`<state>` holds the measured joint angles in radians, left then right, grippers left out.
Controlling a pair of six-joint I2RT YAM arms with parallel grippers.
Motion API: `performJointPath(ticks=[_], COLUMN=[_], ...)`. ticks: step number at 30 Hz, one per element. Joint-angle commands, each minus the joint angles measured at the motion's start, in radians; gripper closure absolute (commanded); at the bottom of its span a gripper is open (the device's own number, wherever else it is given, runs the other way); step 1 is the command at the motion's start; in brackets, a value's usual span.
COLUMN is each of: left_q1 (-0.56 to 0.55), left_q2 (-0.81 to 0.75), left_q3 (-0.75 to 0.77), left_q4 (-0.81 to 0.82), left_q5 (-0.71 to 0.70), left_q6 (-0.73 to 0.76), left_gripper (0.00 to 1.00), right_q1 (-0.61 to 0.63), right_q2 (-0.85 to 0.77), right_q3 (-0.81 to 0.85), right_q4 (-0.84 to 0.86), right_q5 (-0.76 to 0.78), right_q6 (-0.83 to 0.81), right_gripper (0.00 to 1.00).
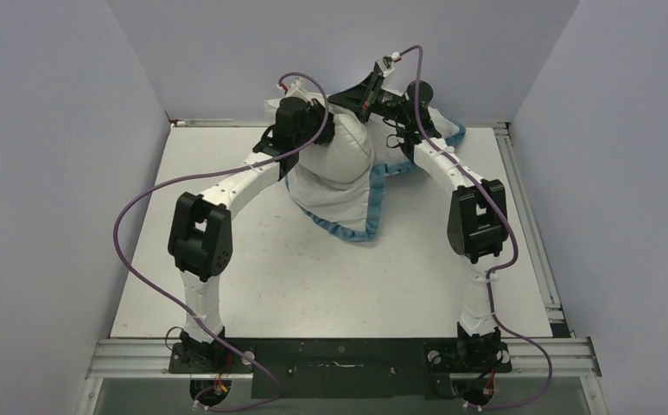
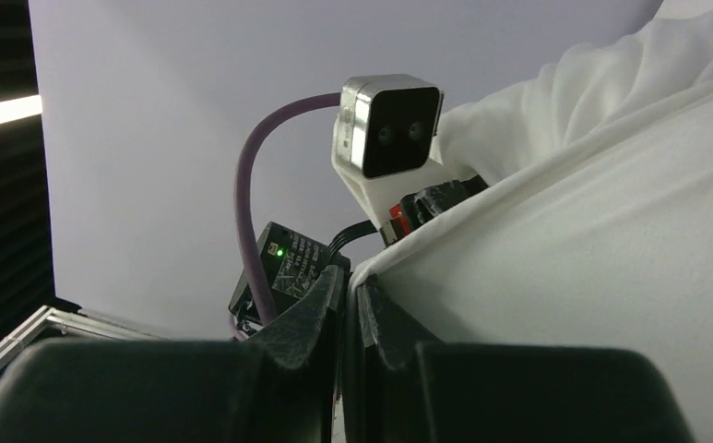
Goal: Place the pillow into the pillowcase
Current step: Stuff the pillow into the pillowcase.
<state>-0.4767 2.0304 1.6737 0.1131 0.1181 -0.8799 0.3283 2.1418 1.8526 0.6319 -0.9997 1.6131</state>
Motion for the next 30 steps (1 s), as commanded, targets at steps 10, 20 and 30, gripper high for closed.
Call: performJointPath(ticks=[10, 20, 30], left_q1=[0.042, 0.07, 0.063], left_q2=[0.09, -0.033, -0.045], left_q3=[-0.334, -0.492, -0.478], left_q4=[0.105, 0.293, 0.374], left_q5=[0.164, 0.309, 0.337], left_q6=[-0.136, -0.294, -0.367], left_gripper=[1.0, 1.0, 1.0], right_q1=[0.122, 0.171, 0.239], right_q2=[-0.35, -0.296, -0.242], right_q3=[-0.017, 0.201, 0.226], right_q4=[-0.657, -1.526, -1.658], right_q5=[-0.227, 0.354, 0.668], right_q6=[-0.676, -1.361, -1.444], right_gripper=[0.95, 0.91, 0.38])
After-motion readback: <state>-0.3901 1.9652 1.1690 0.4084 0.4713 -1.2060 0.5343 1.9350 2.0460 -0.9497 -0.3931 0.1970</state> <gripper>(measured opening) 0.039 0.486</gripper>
